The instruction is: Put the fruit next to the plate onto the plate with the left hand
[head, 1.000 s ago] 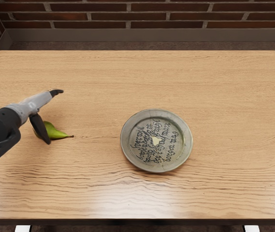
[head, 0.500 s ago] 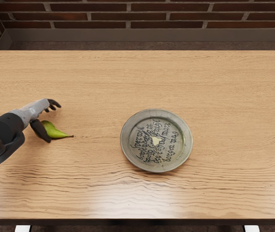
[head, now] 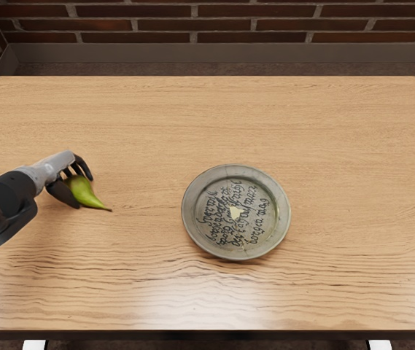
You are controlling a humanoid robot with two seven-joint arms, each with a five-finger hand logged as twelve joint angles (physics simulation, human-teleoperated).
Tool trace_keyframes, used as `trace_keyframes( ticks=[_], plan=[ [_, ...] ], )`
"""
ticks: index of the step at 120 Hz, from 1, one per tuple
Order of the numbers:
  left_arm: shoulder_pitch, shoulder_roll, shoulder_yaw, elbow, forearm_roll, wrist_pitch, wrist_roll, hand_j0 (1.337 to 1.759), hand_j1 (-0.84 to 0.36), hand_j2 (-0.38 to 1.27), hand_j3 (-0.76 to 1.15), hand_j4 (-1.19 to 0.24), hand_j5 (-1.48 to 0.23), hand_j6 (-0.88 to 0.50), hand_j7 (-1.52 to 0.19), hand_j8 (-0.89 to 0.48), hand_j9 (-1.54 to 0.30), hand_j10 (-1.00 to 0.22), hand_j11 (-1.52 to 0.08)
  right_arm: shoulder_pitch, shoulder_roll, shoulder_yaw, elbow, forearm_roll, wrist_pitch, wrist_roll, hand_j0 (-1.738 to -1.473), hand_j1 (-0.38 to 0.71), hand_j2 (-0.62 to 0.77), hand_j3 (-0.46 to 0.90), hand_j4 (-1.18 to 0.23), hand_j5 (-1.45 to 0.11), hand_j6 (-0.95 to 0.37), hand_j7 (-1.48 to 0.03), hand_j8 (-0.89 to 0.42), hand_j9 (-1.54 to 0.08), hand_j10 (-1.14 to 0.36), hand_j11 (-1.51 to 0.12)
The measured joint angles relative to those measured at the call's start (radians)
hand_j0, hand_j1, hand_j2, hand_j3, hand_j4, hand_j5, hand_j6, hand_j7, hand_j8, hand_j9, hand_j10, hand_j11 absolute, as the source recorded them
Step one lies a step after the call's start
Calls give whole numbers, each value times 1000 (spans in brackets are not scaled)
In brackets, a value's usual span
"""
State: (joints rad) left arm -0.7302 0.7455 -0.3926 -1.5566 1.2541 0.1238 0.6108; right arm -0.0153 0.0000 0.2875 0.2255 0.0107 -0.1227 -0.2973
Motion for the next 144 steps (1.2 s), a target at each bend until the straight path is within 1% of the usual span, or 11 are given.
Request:
trace_keyframes(
  ticks=[7, 19, 22, 26, 32, 57, 82, 101, 133, 138, 144],
  plan=[
    [0, 0, 2, 0, 0, 0, 0, 1652, -207, 120, 0, -641, -808, -447, -828, -472, -844, -620, -845, 0, 0, 0, 0, 0, 0, 0, -1658, -349, 0, 0, 0, 0, 0, 0, 0, 0, 0, 0],
    [-12, 0, 4, 0, -4, 0, 0, 1652, -206, 191, 0, -658, -826, -447, -847, -491, -867, -634, -868, 0, 0, 0, 0, 0, 0, 0, -1658, -349, 0, 0, 0, 0, 0, 0, 0, 0, 0, 0],
    [-27, 0, 2, 0, -15, -1, 0, 1652, -209, 246, 0, -656, -837, -440, -850, -506, -868, -638, -868, 0, 0, 0, 0, 0, 0, 0, -1658, -349, 0, 0, 0, 0, 0, 0, 0, 0, 0, 0],
    [-59, 1, 0, 0, -46, -1, 0, 1653, -220, 246, 0, -657, -843, -439, -856, -523, -869, -642, -870, 0, 0, 0, 0, 0, 0, 0, -1658, -349, 0, 0, 0, 0, 0, 0, 0, 0, 0, 0],
    [-97, 3, -3, 0, -110, -2, 0, 1653, -223, 235, 0, -660, -849, -446, -860, -496, -875, -644, -877, 0, 0, 0, 0, 0, 0, 0, -1658, -349, 0, 0, 0, 0, 0, 0, 0, 0, 0, 0],
    [-189, -6, -6, 0, -404, -8, 0, 1653, -223, 214, 0, -639, -869, -438, -864, -514, -874, -644, -875, 0, 0, 0, 0, 0, 0, 0, -1658, -349, 0, 0, 0, 0, 0, 0, 0, 0, 0, 0],
    [-244, -114, -8, -1, -563, -11, 0, 1656, -286, 285, 0, -611, -868, -406, -858, -486, -860, -645, -861, 0, 0, 0, 0, 0, 0, 0, -1658, -349, 0, 0, 0, 0, 0, 0, 0, 0, 0, 0],
    [-260, -184, -7, -4, -609, -12, 0, 1657, -320, 338, 0, -594, -865, -391, -850, -467, -854, -646, -854, 0, 0, 0, 0, 0, 0, 0, -1658, -349, 0, 0, 0, 0, 0, 0, 0, 0, 0, 0],
    [-259, -325, -2, -8, -621, -24, 1, 1658, -348, 361, 0, -590, -854, -379, -837, -453, -847, -651, -845, 0, 0, -1, 0, 0, 0, 0, -1658, -349, 0, 0, 0, 0, 0, 0, 0, 0, 0, 0],
    [-258, -341, 0, -8, -621, -24, 1, 1657, -336, 340, 0, -591, -855, -380, -838, -451, -848, -651, -846, 0, 0, -1, 0, 0, 0, 0, -1658, -349, 0, 0, 0, 0, 0, 0, 0, 0, 0, 0],
    [-258, -352, 2, -6, -621, -25, 0, 1658, -326, 390, 0, -593, -851, -394, -829, -471, -840, -644, -839, 0, 0, -1, 0, 0, 0, 0, -1658, -349, 0, 0, 0, 0, 0, 0, 0, 0, 0, 0]
  ],
)
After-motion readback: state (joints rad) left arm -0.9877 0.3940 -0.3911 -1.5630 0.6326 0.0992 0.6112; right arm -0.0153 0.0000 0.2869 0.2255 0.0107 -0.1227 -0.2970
